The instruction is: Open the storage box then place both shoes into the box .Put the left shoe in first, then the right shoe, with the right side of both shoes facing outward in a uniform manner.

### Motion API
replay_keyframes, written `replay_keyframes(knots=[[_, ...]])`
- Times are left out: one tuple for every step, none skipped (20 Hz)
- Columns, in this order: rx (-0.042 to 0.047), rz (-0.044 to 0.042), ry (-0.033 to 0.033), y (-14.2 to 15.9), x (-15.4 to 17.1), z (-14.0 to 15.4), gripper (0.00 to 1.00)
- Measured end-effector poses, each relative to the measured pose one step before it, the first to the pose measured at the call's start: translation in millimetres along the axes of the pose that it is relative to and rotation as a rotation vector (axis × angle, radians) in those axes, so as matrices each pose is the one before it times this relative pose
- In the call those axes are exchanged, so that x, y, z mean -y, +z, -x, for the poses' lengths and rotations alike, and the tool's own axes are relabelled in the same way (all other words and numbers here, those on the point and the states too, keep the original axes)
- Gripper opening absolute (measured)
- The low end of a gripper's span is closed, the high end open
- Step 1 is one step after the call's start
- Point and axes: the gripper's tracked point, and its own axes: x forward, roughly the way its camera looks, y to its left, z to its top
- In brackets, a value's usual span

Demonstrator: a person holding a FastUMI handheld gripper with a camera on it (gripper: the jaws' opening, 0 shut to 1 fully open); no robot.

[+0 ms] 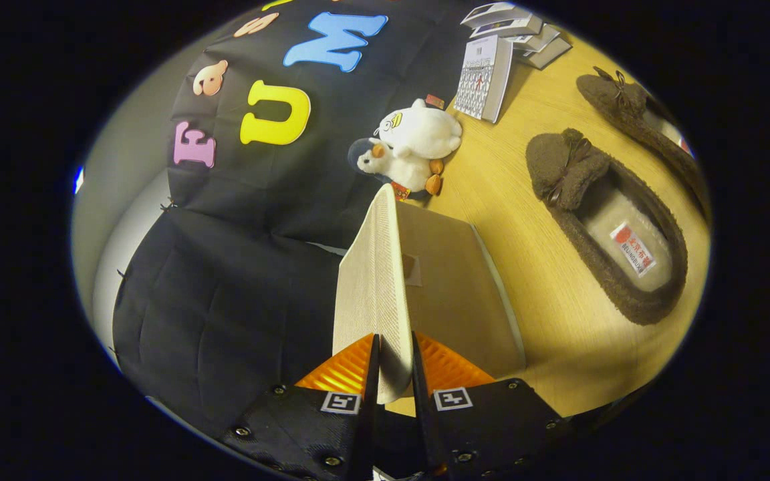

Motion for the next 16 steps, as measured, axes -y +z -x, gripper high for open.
replay_keyframes(knots=[[-0.01405, 0.02834, -0.00206, -2.93, -2.29, -3.85, 0.00], [-0.00959, 0.02756, -0.01328, -2.44, -5.23, 8.87, 0.00], [-0.03080, 0.03439, 0.00376, -4.48, -7.05, -3.54, 0.00], [-0.00191, 0.02680, -0.00117, 1.75, -7.82, 0.98, 0.00], [-0.00214, 0.02488, 0.00956, 1.46, -10.82, 4.11, 0.00], [0.00097, 0.01334, 0.01407, 2.02, -14.19, 5.32, 0.00], [-0.00016, 0.00022, 0.02698, 2.55, -15.53, 2.20, 0.00], [0.00254, 0.00139, 0.02770, 2.80, -16.73, 1.19, 0.00], [0.00230, 0.00892, 0.01408, 3.14, -13.41, 0.07, 0.00], [-0.00372, 0.01944, 0.00271, 0.63, -11.50, -1.42, 0.00], [0.00372, 0.03187, -0.00501, 1.26, -9.70, -2.83, 0.00], [0.00597, 0.04128, -0.00042, 0.50, -11.81, -2.36, 0.00], [-0.00092, 0.04062, 0.00164, -1.69, -10.70, -3.97, 0.00], [-0.00521, 0.03508, -0.00023, -3.89, -10.36, -3.97, 0.00], [-0.00431, 0.02946, -0.00470, -3.22, -9.10, -4.00, 0.00], [-0.00464, 0.02561, 0.00058, -2.14, -9.67, -4.31, 0.00]])
